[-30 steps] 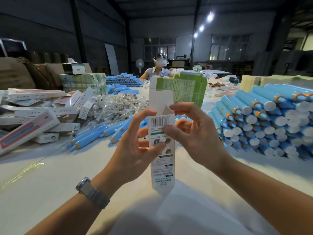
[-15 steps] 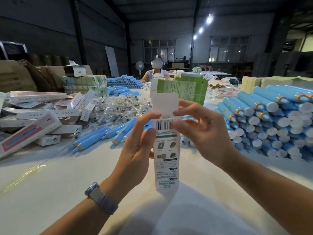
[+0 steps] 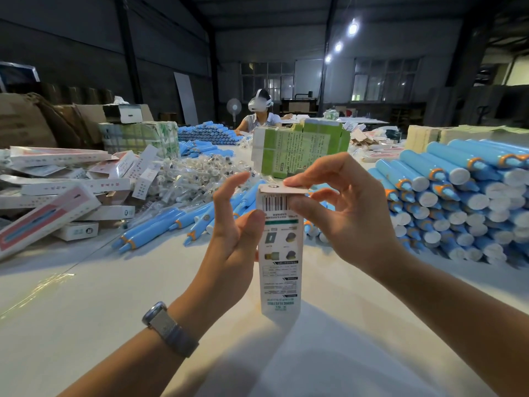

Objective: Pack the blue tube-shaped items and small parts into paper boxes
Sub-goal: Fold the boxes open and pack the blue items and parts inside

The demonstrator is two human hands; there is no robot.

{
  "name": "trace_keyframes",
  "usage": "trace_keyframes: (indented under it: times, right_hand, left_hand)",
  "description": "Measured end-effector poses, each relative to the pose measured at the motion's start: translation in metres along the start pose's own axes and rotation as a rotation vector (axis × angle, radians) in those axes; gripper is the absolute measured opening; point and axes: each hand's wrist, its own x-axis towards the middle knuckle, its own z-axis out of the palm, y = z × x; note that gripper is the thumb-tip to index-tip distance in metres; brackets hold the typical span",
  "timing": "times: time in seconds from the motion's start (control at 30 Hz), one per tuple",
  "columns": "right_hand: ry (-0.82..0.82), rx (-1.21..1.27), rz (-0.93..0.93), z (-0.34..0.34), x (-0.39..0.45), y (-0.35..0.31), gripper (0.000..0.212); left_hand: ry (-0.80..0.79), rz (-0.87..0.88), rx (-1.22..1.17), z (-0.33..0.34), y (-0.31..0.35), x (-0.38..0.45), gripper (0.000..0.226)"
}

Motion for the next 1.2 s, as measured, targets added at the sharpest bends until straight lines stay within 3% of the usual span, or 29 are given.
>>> trace_keyframes:
  times: [0.2, 0.37, 0.47, 0.67, 0.8, 1.03, 1.2]
  right_hand:
    - [-0.082, -0.178, -0.073, -0.002, -0.001, 0.002, 0.019]
    - [-0.119, -0.145, -0.064, -0.005, 0.003, -0.003, 0.016]
    - [-0.141, -0.098, -0.005, -0.007, 0.005, -0.008, 0.004]
    - [-0.133, -0.167, 0.046, -0.003, 0.007, -0.013, 0.005]
    - [-0.142, -0.237, 0.037, -0.001, 0.005, -0.015, 0.009]
    - [-0.138, -0.278, -0.038, 0.002, 0.003, -0.021, 0.006]
    - [-0.135, -0.297, -0.042, 0.002, 0.003, -0.022, 0.005]
  left_hand:
    - [-0.018, -0.006, 0.060, -0.002, 0.004, 0.001, 0.033]
    - [-0.028, 0.007, 0.048, -0.001, 0.007, 0.001, 0.028]
    - [-0.023, 0.034, 0.072, 0.000, 0.007, 0.001, 0.023]
    - [0.017, 0.068, 0.060, 0.003, 0.006, 0.000, 0.028]
    - [0.086, 0.109, -0.034, 0.009, 0.010, 0.003, 0.010]
    - [0.203, 0.186, 0.080, 0.013, 0.018, 0.006, 0.007]
    - [0.174, 0.215, 0.104, 0.011, 0.020, 0.006, 0.003]
